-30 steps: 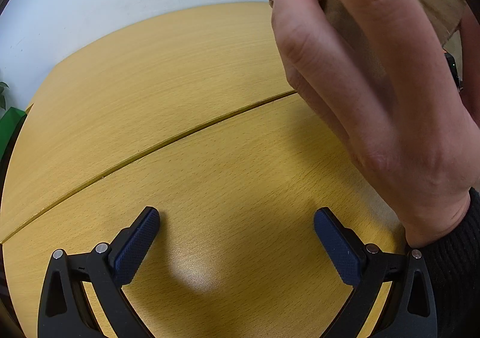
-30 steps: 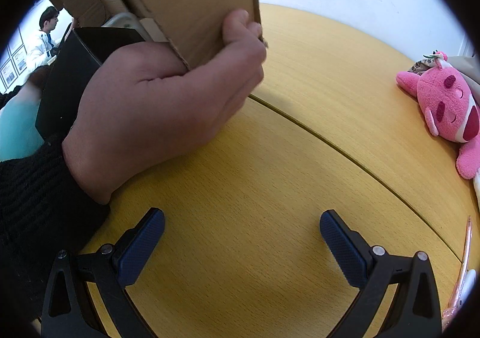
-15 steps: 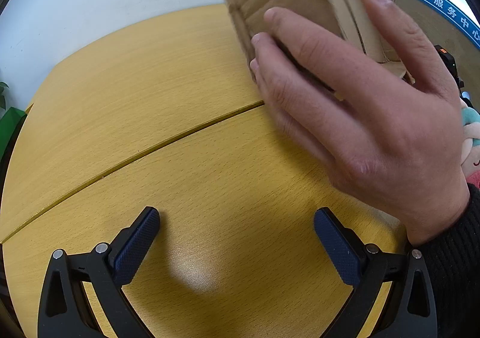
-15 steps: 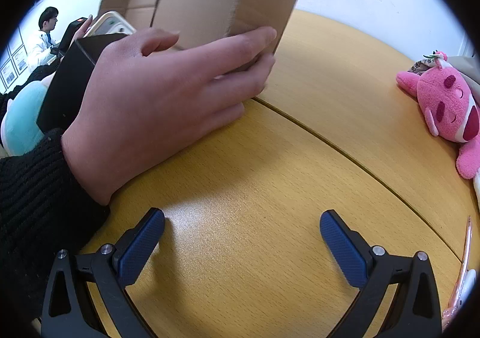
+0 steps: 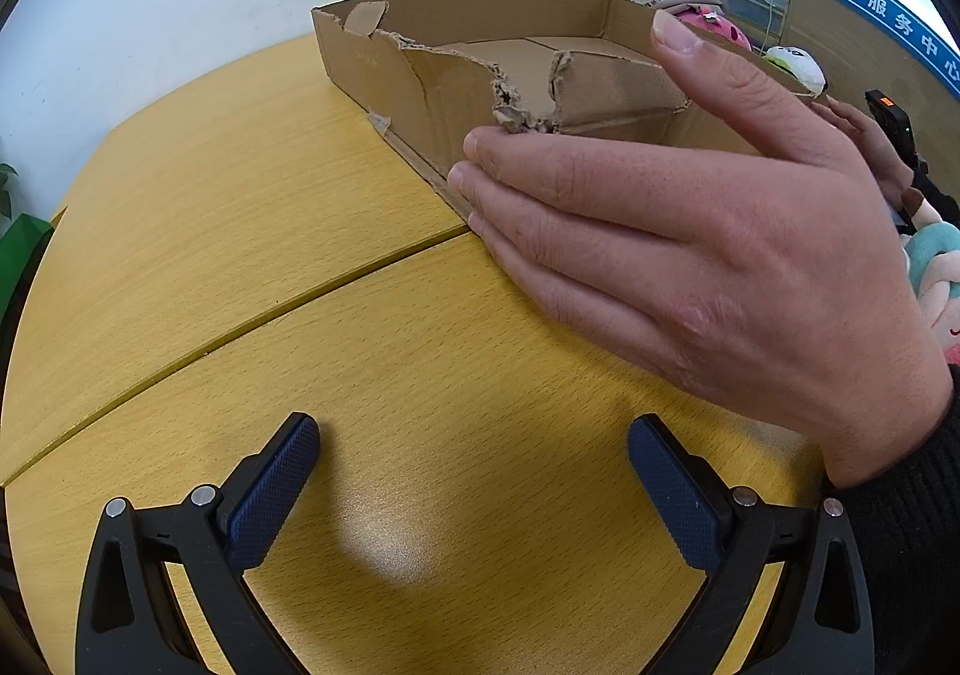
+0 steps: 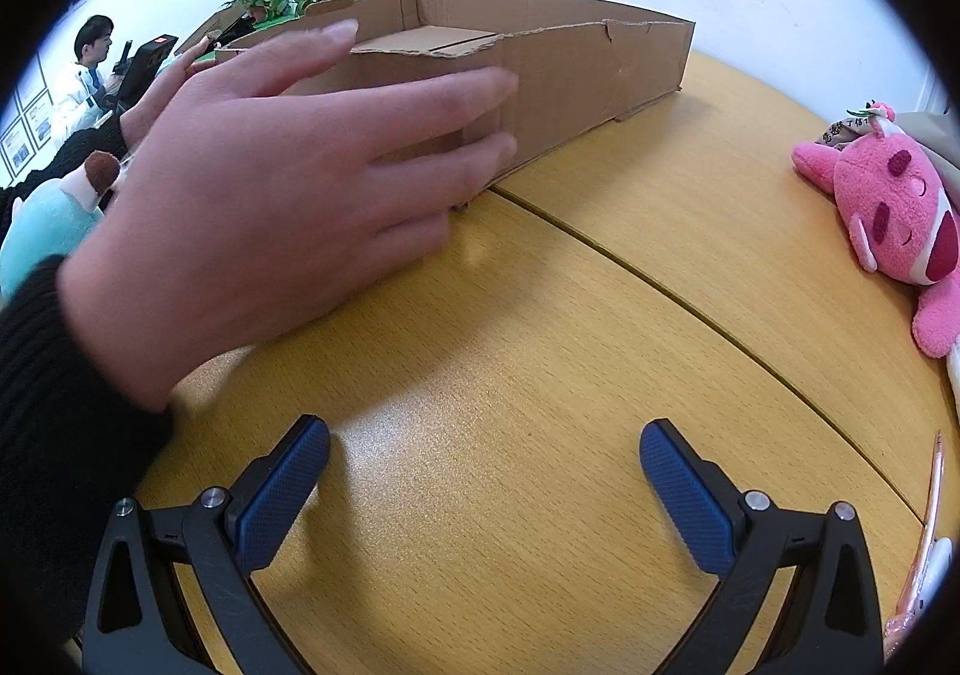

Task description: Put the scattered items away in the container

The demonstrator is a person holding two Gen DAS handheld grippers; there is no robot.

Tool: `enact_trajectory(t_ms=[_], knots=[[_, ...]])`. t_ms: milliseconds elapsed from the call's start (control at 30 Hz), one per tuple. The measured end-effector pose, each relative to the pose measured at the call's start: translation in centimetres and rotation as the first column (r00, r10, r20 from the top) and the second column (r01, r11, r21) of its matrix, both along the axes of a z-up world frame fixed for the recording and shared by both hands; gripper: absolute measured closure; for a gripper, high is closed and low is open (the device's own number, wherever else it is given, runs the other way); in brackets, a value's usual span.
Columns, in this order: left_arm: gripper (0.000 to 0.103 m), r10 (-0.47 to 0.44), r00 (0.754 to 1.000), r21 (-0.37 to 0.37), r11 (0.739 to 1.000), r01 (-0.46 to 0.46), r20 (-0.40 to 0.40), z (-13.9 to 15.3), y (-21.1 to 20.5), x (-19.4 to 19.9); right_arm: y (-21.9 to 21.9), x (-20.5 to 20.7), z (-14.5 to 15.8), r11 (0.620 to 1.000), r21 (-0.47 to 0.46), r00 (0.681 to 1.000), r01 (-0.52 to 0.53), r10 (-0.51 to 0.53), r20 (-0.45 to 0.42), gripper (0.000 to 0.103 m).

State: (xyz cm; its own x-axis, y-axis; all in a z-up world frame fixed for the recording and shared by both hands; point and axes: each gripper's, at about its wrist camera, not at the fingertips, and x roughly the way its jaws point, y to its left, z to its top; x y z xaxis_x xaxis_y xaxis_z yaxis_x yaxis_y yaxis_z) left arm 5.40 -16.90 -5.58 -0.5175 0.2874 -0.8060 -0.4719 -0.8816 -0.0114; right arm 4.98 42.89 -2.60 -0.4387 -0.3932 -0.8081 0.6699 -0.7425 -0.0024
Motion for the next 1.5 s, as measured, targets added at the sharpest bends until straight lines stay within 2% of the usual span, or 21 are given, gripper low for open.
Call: enact_trajectory(t_ms=[767, 900, 1000, 1067, 1100, 1200, 1267, 1400, 1500], knots=[[0.0, 0.0, 1.0, 0.0, 1.0, 0.0, 0.0, 0.1, 0.0, 0.0, -0.1, -0.4, 0.2, 1.0, -0.002, 1.0, 0.013, -0.013, 0.002, 0.0], [0.0, 0.0, 1.0, 0.0, 1.0, 0.0, 0.0, 0.1, 0.0, 0.0, -1.1, -1.1, 0.2, 0.988, -0.001, 0.988, 0.154, -0.154, 0.002, 0.0], [0.0, 0.003, 1.0, 0.0, 1.0, -0.003, 0.0, 0.1, 0.0, 0.0, -2.3, -1.2, 0.2, 0.946, -0.001, 0.946, 0.324, -0.324, 0.003, 0.0], [0.0, 0.044, 0.999, 0.0, 0.999, -0.044, 0.0, 0.1, 0.2, 0.0, -3.0, -0.5, 0.2, 0.915, 0.0, 0.915, 0.403, -0.403, 0.001, 0.0], [0.0, 0.108, 0.994, 0.0, 0.994, -0.108, -0.001, 0.3, 0.6, 0.5, -3.4, -0.4, 0.3, 0.902, 0.0, 0.902, 0.431, -0.431, 0.001, 0.0], [0.0, 0.227, 0.974, 0.0, 0.974, -0.227, -0.003, 0.0, 1.0, 1.6, -3.3, -0.3, 0.2, 0.894, -0.001, 0.894, 0.448, -0.448, 0.001, 0.0], [0.0, 0.263, 0.965, 0.002, 0.965, -0.263, -0.003, 0.0, 1.2, 1.7, -3.5, -0.7, 0.2, 0.887, -0.003, 0.887, 0.461, -0.461, 0.002, 0.0], [0.0, 0.362, 0.932, 0.0, 0.932, -0.362, 0.002, -0.8, 1.4, 1.7, -4.1, -1.4, 0.1, 0.835, -0.003, 0.835, 0.549, -0.549, 0.006, 0.0], [0.0, 0.419, 0.907, -0.019, 0.908, -0.418, 0.036, -0.1, 2.4, 1.9, -4.7, -0.1, 0.2, 0.831, 0.004, 0.831, 0.556, -0.556, 0.019, 0.0]])
